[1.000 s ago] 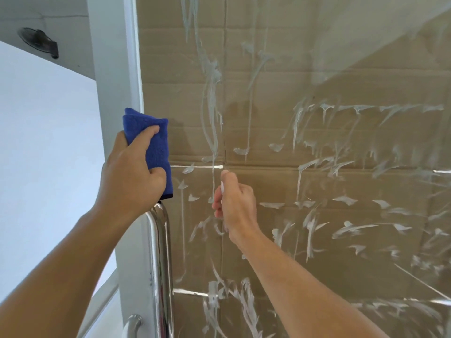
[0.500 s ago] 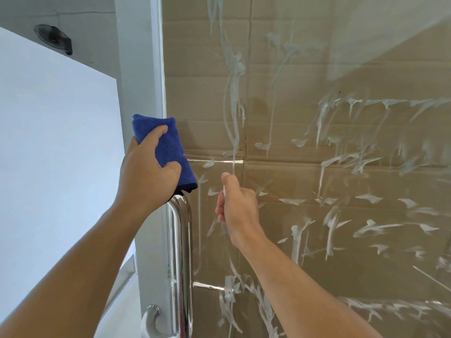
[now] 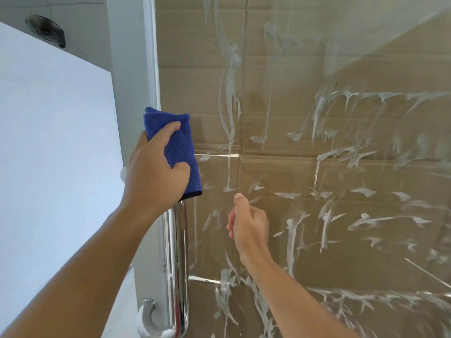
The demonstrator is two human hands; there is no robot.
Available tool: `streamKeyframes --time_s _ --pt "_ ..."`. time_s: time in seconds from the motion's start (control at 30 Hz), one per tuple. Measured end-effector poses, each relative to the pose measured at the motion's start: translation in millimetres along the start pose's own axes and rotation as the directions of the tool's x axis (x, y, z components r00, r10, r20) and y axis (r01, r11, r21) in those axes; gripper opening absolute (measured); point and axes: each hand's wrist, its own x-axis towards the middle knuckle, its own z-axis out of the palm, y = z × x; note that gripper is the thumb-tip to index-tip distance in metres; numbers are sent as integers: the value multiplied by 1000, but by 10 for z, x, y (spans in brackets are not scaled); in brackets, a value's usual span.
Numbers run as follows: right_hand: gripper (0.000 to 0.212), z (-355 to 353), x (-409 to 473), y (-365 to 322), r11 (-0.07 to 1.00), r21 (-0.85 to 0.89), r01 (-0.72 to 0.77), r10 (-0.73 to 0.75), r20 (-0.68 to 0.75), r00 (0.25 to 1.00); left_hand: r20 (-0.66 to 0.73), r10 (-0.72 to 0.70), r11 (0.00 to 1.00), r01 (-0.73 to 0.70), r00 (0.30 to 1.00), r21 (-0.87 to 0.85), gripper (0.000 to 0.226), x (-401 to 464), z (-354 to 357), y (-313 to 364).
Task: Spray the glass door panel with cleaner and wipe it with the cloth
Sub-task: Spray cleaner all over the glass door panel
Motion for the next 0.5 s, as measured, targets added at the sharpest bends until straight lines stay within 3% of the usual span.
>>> streamKeyframes --time_s 0.17,0.33,0.5 --pt "62 -38 -125 142 999 21 -29 28 57 998 -6 19 1000 -19 1000 -16 69 -120 9 29" --pt "60 -28 -223 232 998 58 -37 38 -11 999 -19 54 998 -54 998 11 72 -403 38 19" --pt "59 -70 -281 294 986 136 -96 93 27 995 -31 42 999 -42 999 9 71 -719 63 -74"
